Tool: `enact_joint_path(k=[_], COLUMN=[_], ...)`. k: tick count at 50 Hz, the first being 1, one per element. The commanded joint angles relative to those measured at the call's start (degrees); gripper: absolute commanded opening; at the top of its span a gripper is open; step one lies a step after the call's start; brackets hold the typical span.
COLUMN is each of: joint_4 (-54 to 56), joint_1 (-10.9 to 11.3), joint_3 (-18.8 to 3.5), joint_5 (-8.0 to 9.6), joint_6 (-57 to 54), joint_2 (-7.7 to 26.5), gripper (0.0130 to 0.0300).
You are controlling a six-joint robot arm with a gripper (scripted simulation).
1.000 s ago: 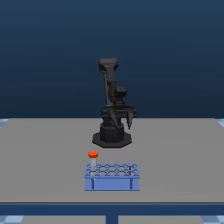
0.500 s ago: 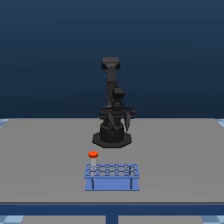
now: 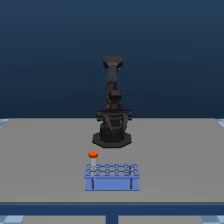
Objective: Pick up the centrifuge tube on the rack
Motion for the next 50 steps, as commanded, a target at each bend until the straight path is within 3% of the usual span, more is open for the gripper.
enact_joint_path(k=[1,25,33,35,38,50], joint_4=[-1.23,-4.68,-7.88,-7.88,-9.51,-12.97], joint_1=[-1.74,-8.47,-11.90,-11.90,-13.36,-15.29], joint_3=[-0.52,-4.75,-8.09,-8.09,-10.01,-13.30], joint_5=[-1.28,-4.77,-5.81,-5.81,-6.00,-5.91], joint_6=[1.35,2.73,4.90,4.90,6.15,9.20], joint_2=[1.02,8.58,13.68,13.68,16.27,20.20], gripper=[0.0300,0.0300,0.0300,0.0300,0.0300,0.0300])
